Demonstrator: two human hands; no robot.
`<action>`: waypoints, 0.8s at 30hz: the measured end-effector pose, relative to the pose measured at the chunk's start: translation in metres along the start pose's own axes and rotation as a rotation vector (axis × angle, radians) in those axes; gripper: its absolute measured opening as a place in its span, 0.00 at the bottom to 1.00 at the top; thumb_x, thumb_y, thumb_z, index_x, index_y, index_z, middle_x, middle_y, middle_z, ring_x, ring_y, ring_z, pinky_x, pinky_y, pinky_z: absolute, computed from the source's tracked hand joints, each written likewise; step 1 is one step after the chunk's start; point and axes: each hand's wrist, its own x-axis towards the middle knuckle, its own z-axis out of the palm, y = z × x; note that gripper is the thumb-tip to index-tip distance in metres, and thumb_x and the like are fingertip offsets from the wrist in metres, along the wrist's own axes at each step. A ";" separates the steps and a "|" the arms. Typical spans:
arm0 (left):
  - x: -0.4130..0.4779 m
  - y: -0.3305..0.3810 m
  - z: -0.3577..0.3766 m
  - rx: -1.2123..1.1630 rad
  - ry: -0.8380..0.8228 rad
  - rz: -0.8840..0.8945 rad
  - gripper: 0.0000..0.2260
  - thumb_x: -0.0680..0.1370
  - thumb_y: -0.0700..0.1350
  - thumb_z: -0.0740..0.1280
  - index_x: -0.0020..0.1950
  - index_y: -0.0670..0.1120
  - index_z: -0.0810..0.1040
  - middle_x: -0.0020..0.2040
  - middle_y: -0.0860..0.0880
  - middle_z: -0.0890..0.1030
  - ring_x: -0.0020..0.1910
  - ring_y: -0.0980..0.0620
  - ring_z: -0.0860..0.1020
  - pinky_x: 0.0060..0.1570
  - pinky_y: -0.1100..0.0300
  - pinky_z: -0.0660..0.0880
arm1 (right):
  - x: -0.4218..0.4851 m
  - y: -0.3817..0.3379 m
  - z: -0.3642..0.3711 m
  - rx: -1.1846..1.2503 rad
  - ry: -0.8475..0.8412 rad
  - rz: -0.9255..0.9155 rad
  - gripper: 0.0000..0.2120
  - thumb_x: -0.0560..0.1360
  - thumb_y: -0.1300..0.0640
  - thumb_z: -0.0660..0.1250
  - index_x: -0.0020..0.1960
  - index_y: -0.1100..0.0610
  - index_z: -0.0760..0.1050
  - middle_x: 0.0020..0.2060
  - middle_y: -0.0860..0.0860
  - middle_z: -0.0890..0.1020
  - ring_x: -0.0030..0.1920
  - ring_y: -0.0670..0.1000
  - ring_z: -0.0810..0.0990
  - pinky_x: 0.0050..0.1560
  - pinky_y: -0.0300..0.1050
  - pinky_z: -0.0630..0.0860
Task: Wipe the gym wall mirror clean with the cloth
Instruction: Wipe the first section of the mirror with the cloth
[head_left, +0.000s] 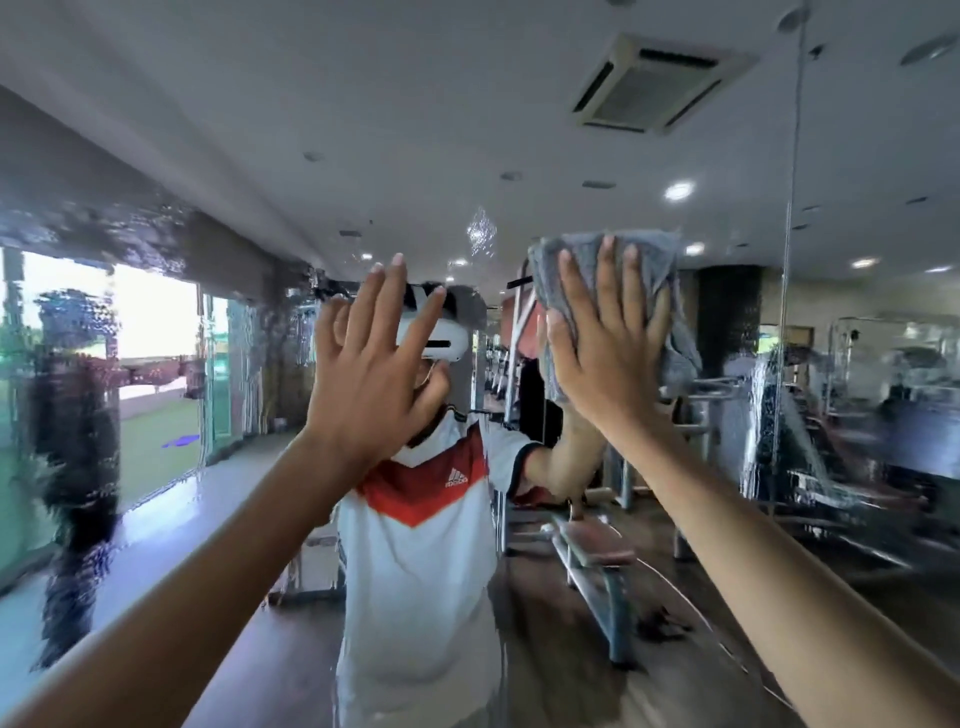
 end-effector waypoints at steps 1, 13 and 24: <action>0.006 -0.001 0.001 0.009 0.006 0.004 0.29 0.80 0.58 0.53 0.78 0.47 0.66 0.80 0.38 0.58 0.78 0.39 0.58 0.70 0.40 0.52 | -0.009 -0.004 0.001 -0.006 0.003 -0.076 0.27 0.83 0.42 0.45 0.80 0.48 0.51 0.80 0.53 0.53 0.80 0.57 0.51 0.77 0.62 0.43; 0.071 -0.026 -0.004 -0.022 -0.033 0.003 0.31 0.80 0.61 0.47 0.80 0.46 0.60 0.82 0.40 0.51 0.81 0.43 0.50 0.73 0.38 0.49 | 0.009 0.048 -0.006 0.042 0.030 0.217 0.26 0.83 0.42 0.40 0.79 0.47 0.47 0.80 0.54 0.52 0.80 0.56 0.49 0.76 0.66 0.48; 0.067 -0.031 0.007 0.032 0.071 0.012 0.31 0.82 0.60 0.47 0.82 0.47 0.56 0.82 0.42 0.52 0.81 0.45 0.50 0.75 0.43 0.46 | -0.035 0.043 -0.004 -0.086 -0.022 -0.517 0.26 0.83 0.41 0.47 0.80 0.47 0.55 0.79 0.55 0.59 0.79 0.57 0.57 0.76 0.65 0.52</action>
